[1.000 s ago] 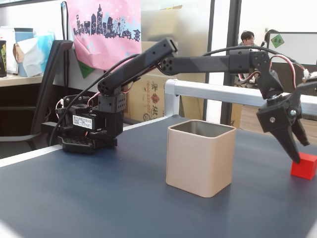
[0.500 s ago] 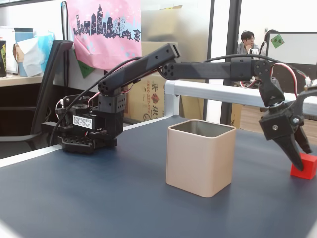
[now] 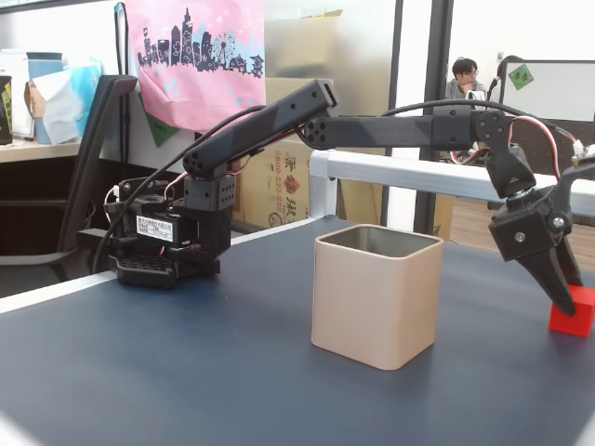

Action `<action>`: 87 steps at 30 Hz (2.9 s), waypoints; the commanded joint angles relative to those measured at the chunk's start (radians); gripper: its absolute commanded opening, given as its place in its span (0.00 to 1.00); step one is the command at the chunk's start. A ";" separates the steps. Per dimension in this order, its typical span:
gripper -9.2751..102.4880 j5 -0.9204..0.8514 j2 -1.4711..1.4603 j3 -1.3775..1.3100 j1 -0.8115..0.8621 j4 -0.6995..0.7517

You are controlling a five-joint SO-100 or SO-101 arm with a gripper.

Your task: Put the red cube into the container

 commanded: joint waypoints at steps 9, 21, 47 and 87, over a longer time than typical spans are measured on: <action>0.11 -0.132 0.371 0.179 0.067 0.094; 0.11 -0.295 0.953 0.699 0.198 0.092; 0.10 -0.394 1.451 1.325 0.394 0.051; 0.43 -0.440 1.499 1.381 0.442 0.048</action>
